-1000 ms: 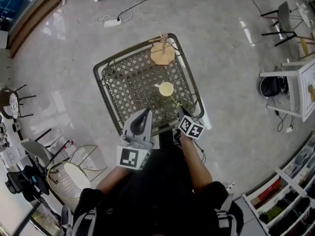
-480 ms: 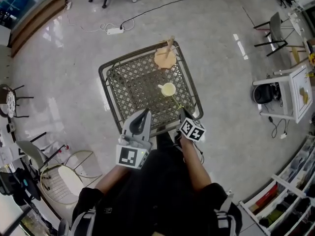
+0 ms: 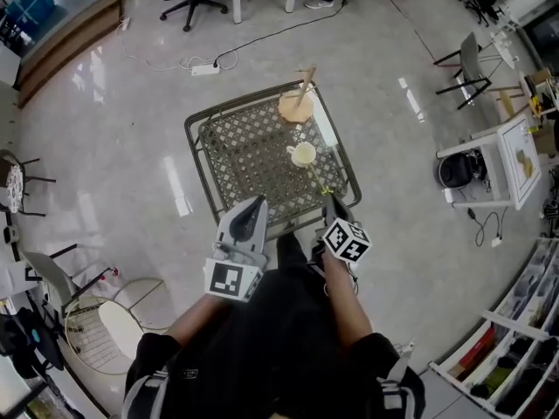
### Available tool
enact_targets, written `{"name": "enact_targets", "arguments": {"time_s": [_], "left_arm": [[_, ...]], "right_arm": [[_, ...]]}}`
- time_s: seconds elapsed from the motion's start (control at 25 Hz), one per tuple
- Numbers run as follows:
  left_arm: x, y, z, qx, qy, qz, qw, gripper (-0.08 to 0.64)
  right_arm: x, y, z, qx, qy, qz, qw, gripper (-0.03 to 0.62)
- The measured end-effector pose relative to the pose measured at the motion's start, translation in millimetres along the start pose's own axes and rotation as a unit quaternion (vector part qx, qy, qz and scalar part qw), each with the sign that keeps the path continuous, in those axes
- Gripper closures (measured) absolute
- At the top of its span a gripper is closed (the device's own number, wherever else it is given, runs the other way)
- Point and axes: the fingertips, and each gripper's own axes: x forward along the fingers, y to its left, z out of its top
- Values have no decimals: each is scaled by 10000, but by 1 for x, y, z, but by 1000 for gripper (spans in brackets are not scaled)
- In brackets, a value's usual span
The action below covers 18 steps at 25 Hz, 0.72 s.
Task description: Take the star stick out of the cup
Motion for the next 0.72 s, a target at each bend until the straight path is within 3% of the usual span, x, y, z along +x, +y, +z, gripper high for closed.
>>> {"name": "enact_targets", "arguments": {"time_s": [0.16,0.44,0.72], "left_arm": [[-32,-6,14,-229,-178,-109,9995,544],[-63,-29,18,17,-184,-371,9991,545],[-73,-57,20,75,-262,-365,9990,543]], "right_arm": [[-41,29,3,-37,-414,63,9991,571],[-104,54,13,-191,-897,180,9956,571],[-149,62,16,-427,-1179,372,9914,571]]}}
